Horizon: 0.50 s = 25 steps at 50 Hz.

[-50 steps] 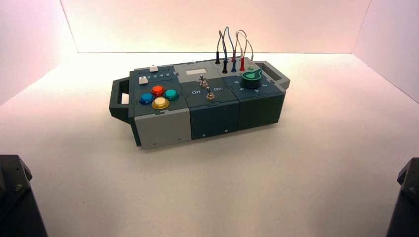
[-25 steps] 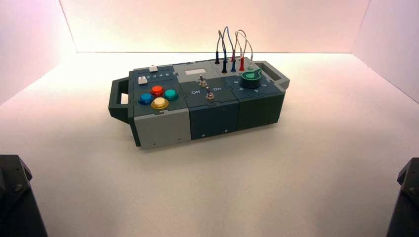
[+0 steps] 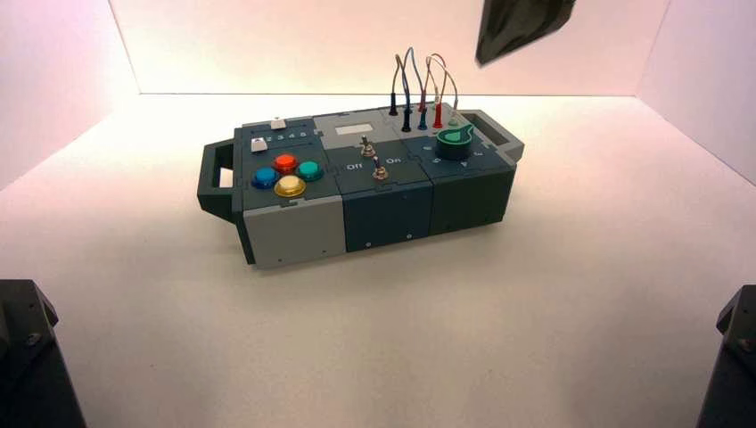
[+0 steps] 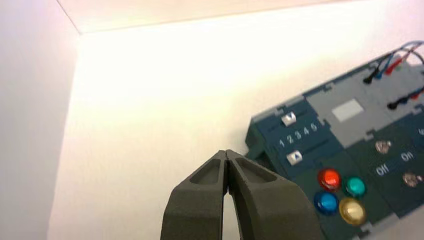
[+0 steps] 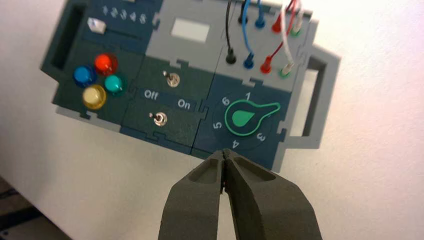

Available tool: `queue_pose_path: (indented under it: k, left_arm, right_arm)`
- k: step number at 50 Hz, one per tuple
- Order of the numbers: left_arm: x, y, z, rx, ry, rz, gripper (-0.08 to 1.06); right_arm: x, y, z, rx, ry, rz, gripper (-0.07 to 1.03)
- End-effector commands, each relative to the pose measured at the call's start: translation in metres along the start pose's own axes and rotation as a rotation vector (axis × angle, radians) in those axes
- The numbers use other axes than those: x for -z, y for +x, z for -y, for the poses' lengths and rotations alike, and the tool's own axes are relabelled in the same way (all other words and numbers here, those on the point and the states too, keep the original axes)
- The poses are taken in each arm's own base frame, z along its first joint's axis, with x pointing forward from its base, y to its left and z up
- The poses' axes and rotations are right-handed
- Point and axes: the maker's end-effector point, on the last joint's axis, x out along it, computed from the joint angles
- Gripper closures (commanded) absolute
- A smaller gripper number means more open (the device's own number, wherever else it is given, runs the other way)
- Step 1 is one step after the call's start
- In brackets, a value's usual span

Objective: Move the top slider to position 2.

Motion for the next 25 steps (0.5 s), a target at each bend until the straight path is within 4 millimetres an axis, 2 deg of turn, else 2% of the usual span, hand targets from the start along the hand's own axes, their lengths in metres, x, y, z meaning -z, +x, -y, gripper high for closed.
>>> queue_pose_path:
  k: [1,8,9,14,16,20,25]
  left_arm:
    - [-0.012,-0.005,0.0,0.007,-0.007,-0.025,1.01]
    - [-0.007,-0.001,0.001,0.02,-0.008,-0.101,1.01]
    - [0.0,0.005,0.001,0.025,-0.003,-0.162,1.01]
    - [0.003,0.011,0.001,0.026,-0.004,-0.185,1.01]
    - [0.002,0.013,-0.001,0.022,-0.009,-0.184,1.01]
    - [0.003,0.013,-0.003,0.016,-0.018,-0.185,1.01]
    - [0.006,0.015,-0.006,0.008,-0.028,-0.196,1.01]
  right_arm:
    - [-0.018,-0.008,-0.004,-0.01,-0.002,0.045,0.99]
    - [-0.027,-0.012,-0.006,-0.013,0.002,0.067,0.99]
    - [-0.04,-0.014,-0.009,-0.021,0.003,0.088,0.99]
    - [-0.055,-0.012,-0.012,-0.026,0.0,0.098,0.99]
    - [-0.065,-0.003,-0.019,-0.035,-0.013,0.089,0.99]
    - [-0.071,0.007,-0.027,-0.044,-0.03,0.073,0.99]
    - [-0.085,0.036,-0.041,-0.057,-0.06,0.02,0.99]
